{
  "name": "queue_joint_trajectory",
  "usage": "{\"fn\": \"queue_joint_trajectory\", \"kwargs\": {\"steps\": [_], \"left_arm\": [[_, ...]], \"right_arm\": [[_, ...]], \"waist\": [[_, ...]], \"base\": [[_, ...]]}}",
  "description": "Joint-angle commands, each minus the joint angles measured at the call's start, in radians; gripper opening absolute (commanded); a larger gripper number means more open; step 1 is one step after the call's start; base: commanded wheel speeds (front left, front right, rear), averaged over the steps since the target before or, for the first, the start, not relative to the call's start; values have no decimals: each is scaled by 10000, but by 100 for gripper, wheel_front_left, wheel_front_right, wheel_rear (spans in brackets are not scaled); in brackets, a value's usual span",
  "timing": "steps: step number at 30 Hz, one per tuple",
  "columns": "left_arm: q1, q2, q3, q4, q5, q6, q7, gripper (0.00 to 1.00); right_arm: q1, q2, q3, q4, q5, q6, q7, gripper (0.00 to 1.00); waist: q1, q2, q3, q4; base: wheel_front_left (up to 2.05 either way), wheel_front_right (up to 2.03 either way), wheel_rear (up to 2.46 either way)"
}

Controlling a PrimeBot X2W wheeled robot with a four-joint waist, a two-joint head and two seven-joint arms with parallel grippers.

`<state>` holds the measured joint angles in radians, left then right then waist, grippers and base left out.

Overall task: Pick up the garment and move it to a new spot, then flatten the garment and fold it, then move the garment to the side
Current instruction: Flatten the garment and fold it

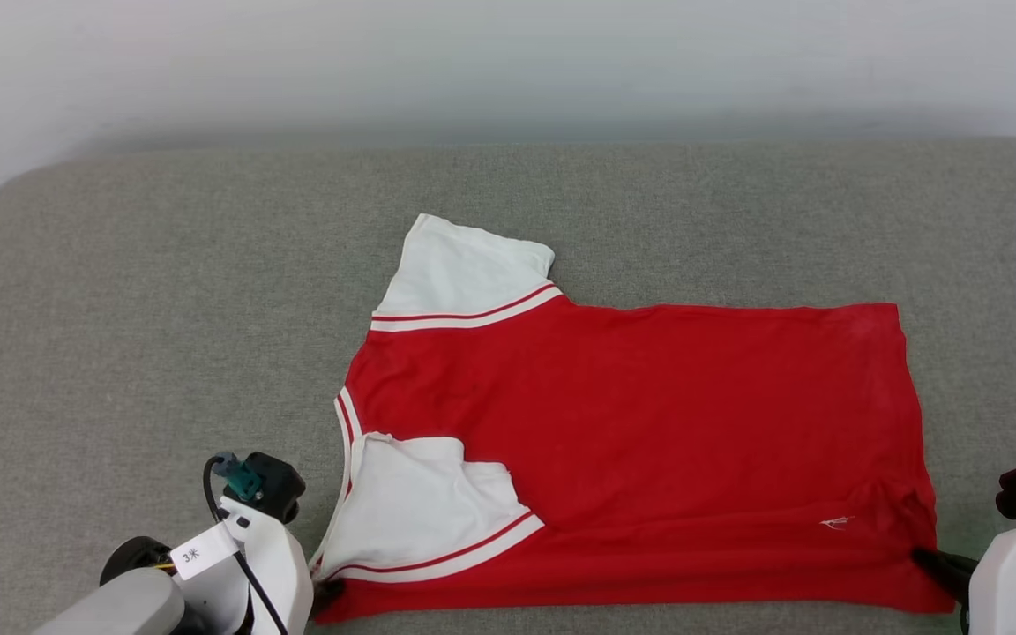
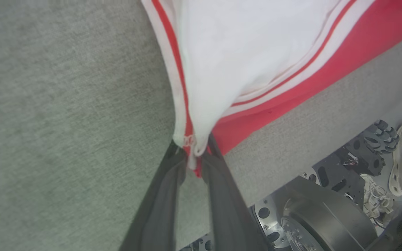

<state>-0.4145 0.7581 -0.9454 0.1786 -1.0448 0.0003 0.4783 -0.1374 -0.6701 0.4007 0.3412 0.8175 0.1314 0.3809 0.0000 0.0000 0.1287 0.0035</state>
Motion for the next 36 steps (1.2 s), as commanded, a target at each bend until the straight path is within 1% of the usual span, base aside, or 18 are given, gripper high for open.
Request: {"fn": "queue_joint_trajectory", "kwargs": {"steps": [1, 2, 7, 11, 15, 18, 22, 26, 30, 32, 36], "left_arm": [[-117, 43, 42, 66, 84, 20, -80, 100], [-164, 73, 47, 83, 155, 4, -141, 100], [-354, 228, 243, -111, 225, -38, -386, 100], [-652, 416, 542, -332, 339, 20, -689, 100], [-1180, 458, 897, -406, 607, 102, -1144, 100], [-1661, 283, 1240, -247, 735, 168, -1585, 100], [-2564, 130, 1403, 182, 1016, -5, -1660, 100], [-3593, -100, 1549, 771, 1121, -192, -1348, 100], [-4714, -369, 1517, 1418, 1275, -418, -846, 100], [-5303, -505, 1510, 1781, 1213, -518, -391, 100], [-6475, -754, 1527, 2575, 1053, -540, 718, 100]], "right_arm": [[109, 39, -40, 32, -62, -17, -85, 80], [125, 41, -91, 24, -136, -17, -184, 100], [222, 146, -544, -224, -449, -14, -921, 100], [180, 375, -1162, -678, -1025, -14, -1713, 100], [80, 890, -1867, -1189, -1789, -12, -2475, 100], [58, 1502, -2534, -1658, -2261, -12, -2972, 100], [109, 2237, -3245, -2505, -2987, -12, -3339, 100], [214, 2927, -3731, -3468, -3645, -12, -3453, 100], [359, 3419, -3976, -4252, -4227, -12, -3363, 100], [361, 3588, -4019, -4574, -4444, -12, -3293, 100], [215, 3785, -3940, -5023, -4752, -12, -3176, 100]], "waist": [[0, 0, -63, 13], [0, 0, -118, 16], [0, 0, -412, 17], [0, 0, -522, -69], [0, 0, -469, -228], [0, 0, -324, -366], [0, 0, 15, -595], [0, 0, 529, -856], [0, 0, 1056, -1128], [0, 0, 1360, -1253], [0, 0, 1958, -1496]], "base": [[0, 0, 0], [0, 0, 0], [0, 0, 0], [0, 0, 0], [0, 0, 0], [0, 0, 0], [0, 0, 0], [0, 0, 0], [0, 0, 0], [0, 0, 0], [0, 0, 0]]}}
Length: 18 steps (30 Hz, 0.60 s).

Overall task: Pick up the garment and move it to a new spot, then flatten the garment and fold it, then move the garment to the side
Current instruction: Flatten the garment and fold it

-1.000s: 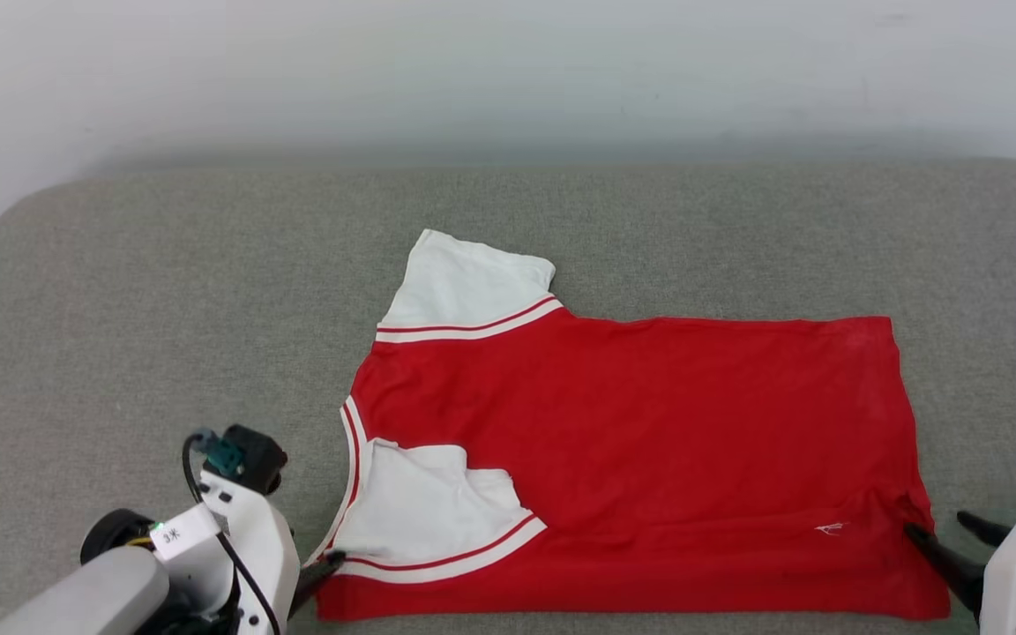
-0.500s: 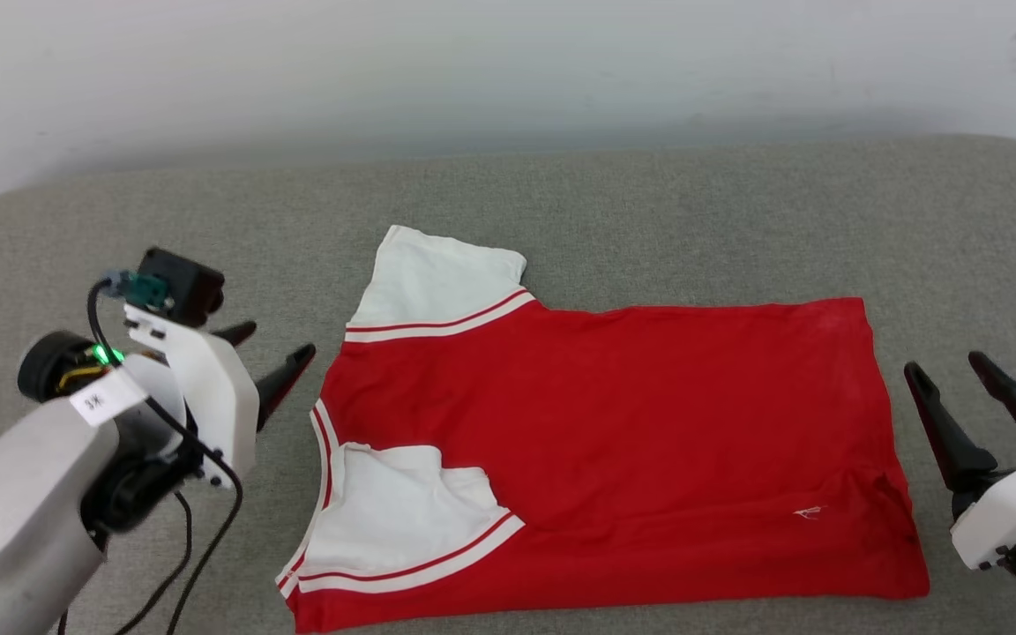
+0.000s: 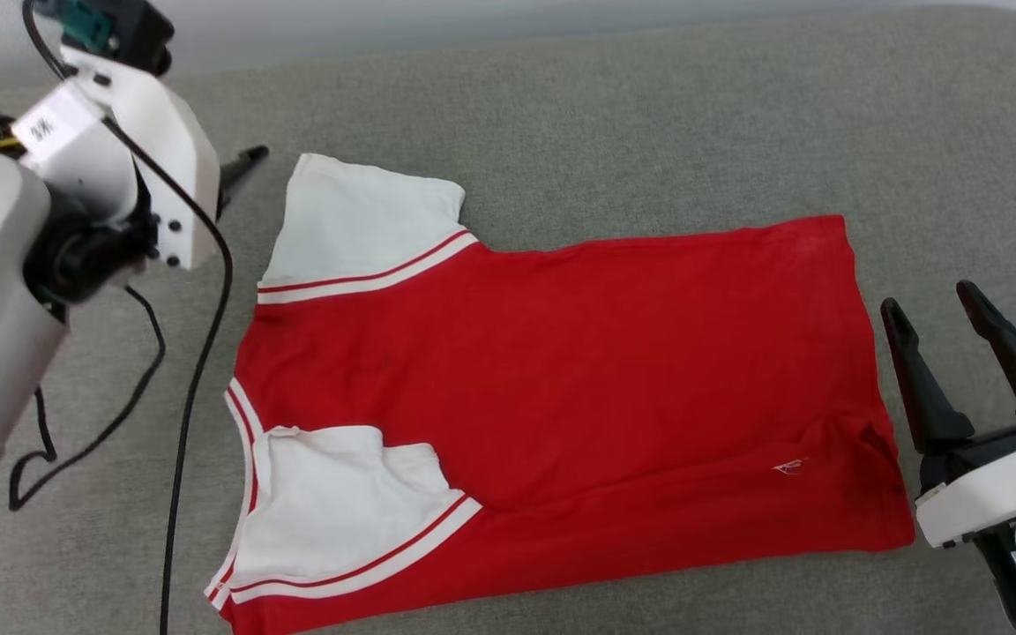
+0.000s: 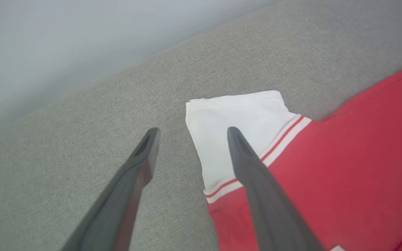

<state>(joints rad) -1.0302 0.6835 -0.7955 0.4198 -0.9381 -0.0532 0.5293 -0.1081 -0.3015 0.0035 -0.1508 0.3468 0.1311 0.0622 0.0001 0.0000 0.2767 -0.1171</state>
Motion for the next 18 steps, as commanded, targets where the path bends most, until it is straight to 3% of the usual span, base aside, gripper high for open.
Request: {"fn": "queue_joint_trajectory", "kwargs": {"steps": [1, 9, 18], "left_arm": [[-633, -80, 11, 342, -10, 8, 484, 100], [-2492, -541, -182, 1396, -179, -78, 2509, 100], [-3283, -678, -641, 2164, 110, -169, 3585, 100]], "right_arm": [[-160, 137, 40, -182, -100, -8, 19, 100], [-620, 267, 265, -431, -341, -8, 60, 100], [-1235, 296, 576, -266, -392, -8, -188, 100]], "waist": [[-1, 0, 634, -349], [-1, 0, 1858, -666], [-1, 0, 2726, -877]], "base": [[0, 0, 0], [0, 0, 0], [0, 0, 0]]}}
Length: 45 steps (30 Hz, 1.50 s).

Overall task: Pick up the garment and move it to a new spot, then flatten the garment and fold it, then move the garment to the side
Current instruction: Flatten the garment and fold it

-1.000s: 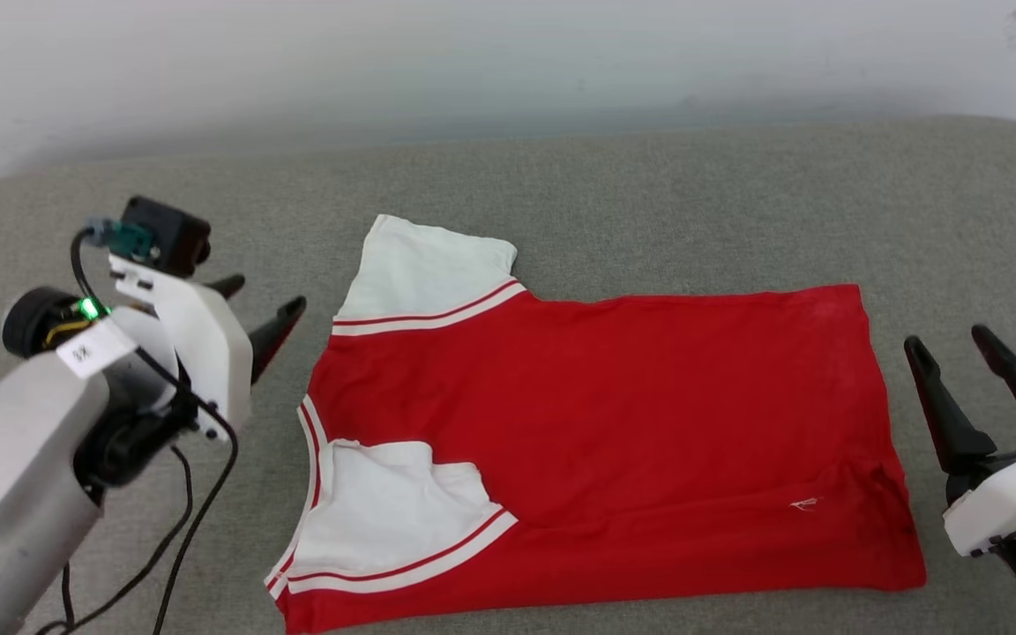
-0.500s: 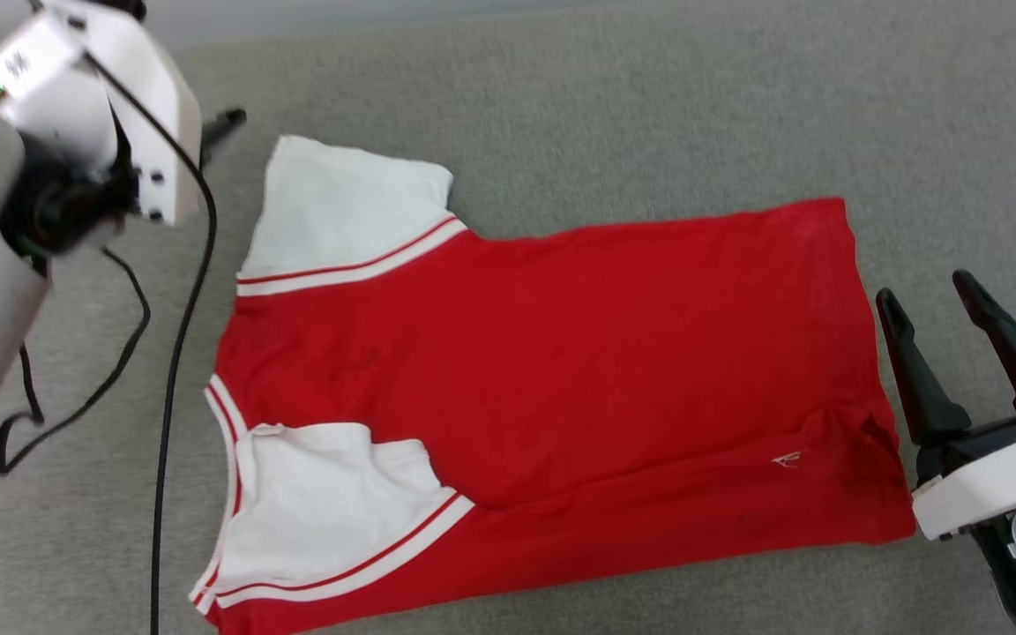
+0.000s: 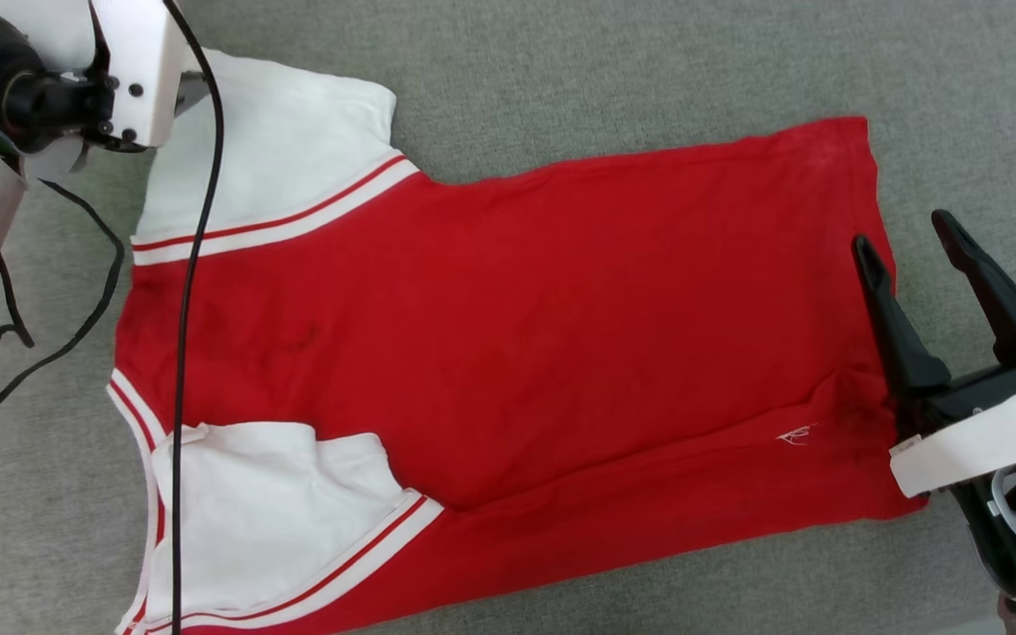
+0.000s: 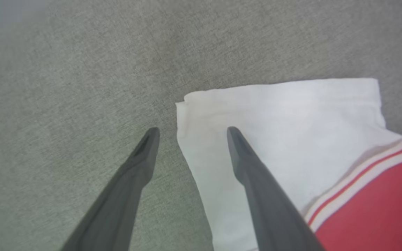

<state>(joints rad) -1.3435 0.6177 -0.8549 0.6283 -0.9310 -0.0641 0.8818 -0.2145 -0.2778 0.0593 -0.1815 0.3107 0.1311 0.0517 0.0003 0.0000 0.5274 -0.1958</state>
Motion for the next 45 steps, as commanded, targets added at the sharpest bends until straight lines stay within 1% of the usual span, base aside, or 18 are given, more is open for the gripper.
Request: {"fn": "queue_joint_trajectory", "kwargs": {"steps": [1, 9, 10, 11, 12, 17, 19, 20, 23, 24, 25, 29, 33, 36, 40, 45], "left_arm": [[-115, -25, -97, 144, 46, -91, 114, 100], [301, -86, -525, 478, 117, -332, 219, 100], [367, -102, -561, 507, 87, -379, 198, 89], [415, -133, -553, 519, 29, -411, 101, 38], [446, -169, -527, 535, -22, -432, 39, 0], [395, -211, -451, 573, -17, -547, -735, 0], [385, -207, -507, 551, 43, -573, -857, 0], [444, -207, -529, 511, 21, -579, -1135, 0], [624, -264, -581, 473, -49, -625, -1494, 0], [624, -264, -581, 473, -49, -625, -1494, 0], [682, -279, -612, 428, -55, -630, -1637, 0], [952, -413, -732, 159, -184, -648, -2168, 0], [1143, -431, -957, -367, -216, -659, -2694, 0], [1191, -362, -1107, -789, -231, -660, -3008, 0], [1259, -274, -1283, -1345, -158, -657, -3336, 0], [1173, -303, -1354, -1985, -142, -657, -3561, 0]], "right_arm": [[-220, 58, 41, 61, -30, -8, -103, 100], [-399, -2, 69, 262, 13, -8, -204, 100], [-429, -2, 73, 288, 24, -8, -218, 100], [-466, 6, 83, 314, 39, -8, -226, 100], [-495, 12, 89, 344, 39, -8, -233, 100], [-759, -105, -67, 443, -31, -8, -229, 100], [-835, -186, -114, 447, -76, -8, -193, 100], [-1035, -412, -147, 392, -161, -8, -81, 100], [-1429, -870, -236, 285, -135, -8, 269, 100], [-1429, -870, -236, 285, -135, -8, 269, 100], [-1553, -1052, -221, 280, -65, -8, 476, 100], [-2072, -2059, 134, 485, 435, -8, 1759, 100], [-2619, -3129, 617, 994, 1541, -8, 3295, 100], [-3057, -3786, 955, 1521, 2326, -8, 4324, 100], [-3596, -4448, 1584, 2178, 3165, -8, 5767, 100], [-4246, -4855, 2332, 3015, 3738, -8, 7025, 100]], "waist": [[-3, 0, 278, -99], [-3, 0, 479, -95], [-3, 0, 483, -93], [-3, 0, 485, -91], [-3, 0, 478, -86], [-3, 0, 165, 47], [-3, 0, 71, 92], [-3, 0, -118, 167], [-3, 0, -407, 340], [-3, 0, -407, 340], [-3, 0, -503, 401], [-3, 0, -883, 678], [-3, 0, -1176, 953], [-3, 0, -1302, 1144], [-3, 0, -1337, 1350], [-3, 0, -1174, 1648]], "base": [[0, 0, 0], [0, 0, 0], [0, 0, 0], [0, 0, 0], [0, 0, 0], [0, 0, 0], [0, 0, 0], [0, 0, 0], [0, 0, 0], [0, 0, 0], [0, 0, 0], [0, 0, 0], [0, 0, 0], [0, 0, 0], [0, 0, 0], [0, 0, 0]]}}
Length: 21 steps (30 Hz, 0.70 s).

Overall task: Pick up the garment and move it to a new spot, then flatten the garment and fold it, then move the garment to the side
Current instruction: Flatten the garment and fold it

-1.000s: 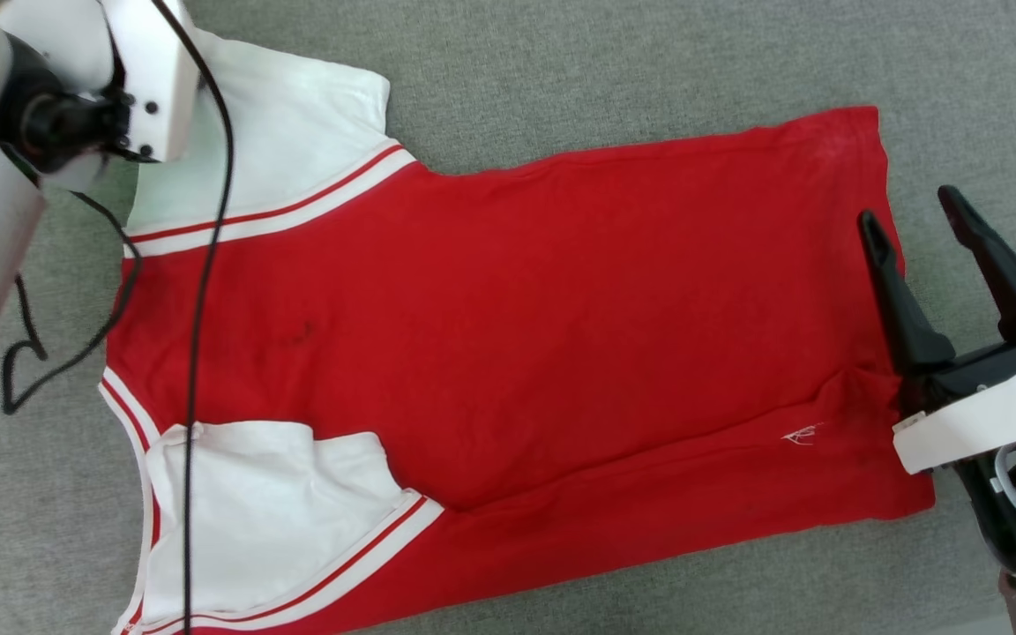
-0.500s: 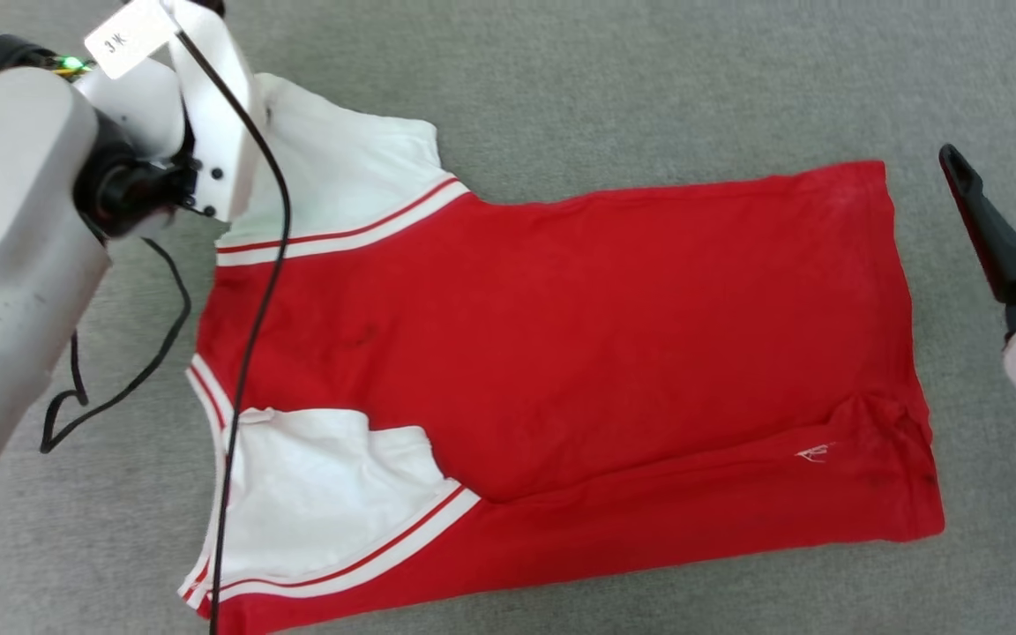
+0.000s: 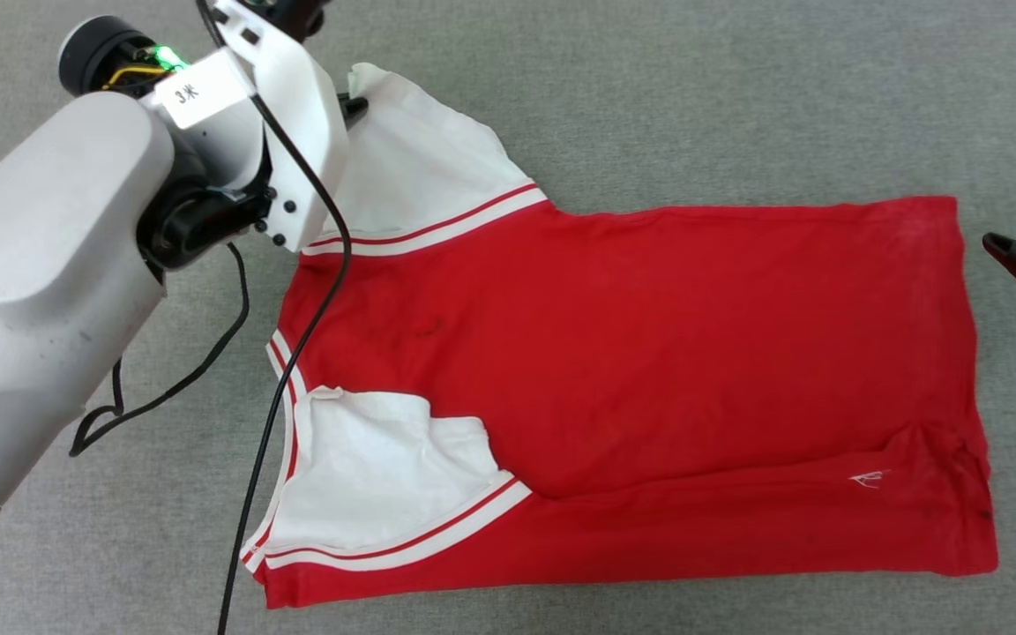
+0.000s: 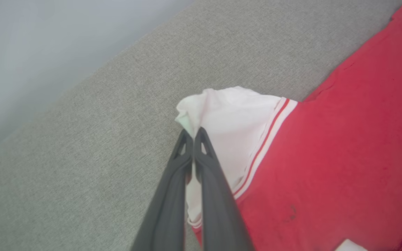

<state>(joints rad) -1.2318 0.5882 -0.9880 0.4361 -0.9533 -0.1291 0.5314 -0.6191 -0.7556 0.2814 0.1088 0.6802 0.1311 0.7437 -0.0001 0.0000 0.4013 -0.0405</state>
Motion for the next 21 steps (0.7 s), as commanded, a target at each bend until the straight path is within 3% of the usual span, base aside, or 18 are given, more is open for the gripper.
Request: {"fn": "queue_joint_trajectory", "kwargs": {"steps": [1, 13, 21], "left_arm": [[1, -11, -65, -191, 126, -7, -67, 0], [-326, -85, -109, -1126, 426, 83, -359, 0], [-260, 61, -60, -1284, 386, 99, -522, 0]], "right_arm": [[-328, -117, 247, 264, 112, -10, 268, 100], [-1836, 462, 1555, 2370, 144, -8, 445, 100], [-1760, 793, 2780, 3712, 464, -7, 286, 100]], "waist": [[1, 0, 146, 153], [1, 0, 805, 604], [1, 0, 972, 665]], "base": [[0, 0, 0], [0, 0, 0], [0, 0, 0]]}}
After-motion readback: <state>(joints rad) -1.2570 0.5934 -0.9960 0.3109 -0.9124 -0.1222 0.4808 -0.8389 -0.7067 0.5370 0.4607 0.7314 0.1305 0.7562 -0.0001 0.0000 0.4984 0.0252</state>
